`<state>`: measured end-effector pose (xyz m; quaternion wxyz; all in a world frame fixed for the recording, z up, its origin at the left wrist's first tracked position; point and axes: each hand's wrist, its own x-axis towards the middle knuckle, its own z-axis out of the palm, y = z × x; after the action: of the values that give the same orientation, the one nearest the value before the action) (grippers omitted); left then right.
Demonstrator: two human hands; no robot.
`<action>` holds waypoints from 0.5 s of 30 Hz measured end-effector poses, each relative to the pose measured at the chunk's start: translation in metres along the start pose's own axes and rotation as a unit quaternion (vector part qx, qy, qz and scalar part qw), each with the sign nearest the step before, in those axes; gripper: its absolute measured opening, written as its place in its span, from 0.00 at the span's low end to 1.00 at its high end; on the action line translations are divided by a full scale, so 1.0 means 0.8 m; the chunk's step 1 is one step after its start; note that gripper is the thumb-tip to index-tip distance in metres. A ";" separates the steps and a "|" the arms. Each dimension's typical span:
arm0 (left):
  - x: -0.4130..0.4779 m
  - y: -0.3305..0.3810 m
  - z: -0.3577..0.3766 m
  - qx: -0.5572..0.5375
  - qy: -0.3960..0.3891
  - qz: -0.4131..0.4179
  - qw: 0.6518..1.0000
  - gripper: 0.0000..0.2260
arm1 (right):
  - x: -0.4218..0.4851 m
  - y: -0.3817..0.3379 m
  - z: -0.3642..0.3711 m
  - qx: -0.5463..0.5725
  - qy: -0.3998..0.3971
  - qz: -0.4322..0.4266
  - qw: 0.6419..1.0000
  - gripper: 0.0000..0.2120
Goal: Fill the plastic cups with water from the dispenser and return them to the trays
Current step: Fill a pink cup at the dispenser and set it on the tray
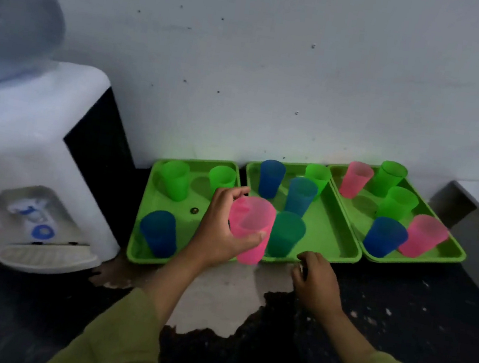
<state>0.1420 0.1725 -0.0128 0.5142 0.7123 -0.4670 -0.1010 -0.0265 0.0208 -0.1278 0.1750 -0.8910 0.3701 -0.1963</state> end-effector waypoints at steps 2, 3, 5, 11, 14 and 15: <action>-0.028 -0.018 -0.027 -0.005 0.000 -0.013 1.000 0.36 | -0.016 -0.033 0.013 0.015 0.001 -0.004 1.000 0.08; -0.046 -0.029 -0.046 -0.004 -0.001 -0.020 1.000 0.36 | -0.028 -0.056 0.025 0.029 0.000 0.001 1.000 0.08; -0.074 -0.048 -0.074 -0.004 -0.002 -0.030 1.000 0.36 | -0.049 -0.093 0.041 0.047 -0.009 0.010 0.999 0.08; -0.153 -0.122 -0.171 0.032 -0.013 -0.075 0.997 0.38 | -0.085 -0.216 0.100 0.074 -0.052 0.008 0.996 0.09; -0.184 -0.157 -0.217 0.028 -0.001 -0.112 0.993 0.38 | -0.087 -0.277 0.122 0.090 -0.056 -0.007 0.994 0.08; -0.192 -0.166 -0.229 0.029 0.005 -0.127 0.992 0.38 | -0.085 -0.294 0.127 0.093 -0.060 -0.015 0.994 0.08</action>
<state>0.2476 0.4120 -0.0915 0.4789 0.7807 -0.3731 -0.1483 0.1167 0.2438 -0.1231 0.2760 -0.8865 0.3254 -0.1788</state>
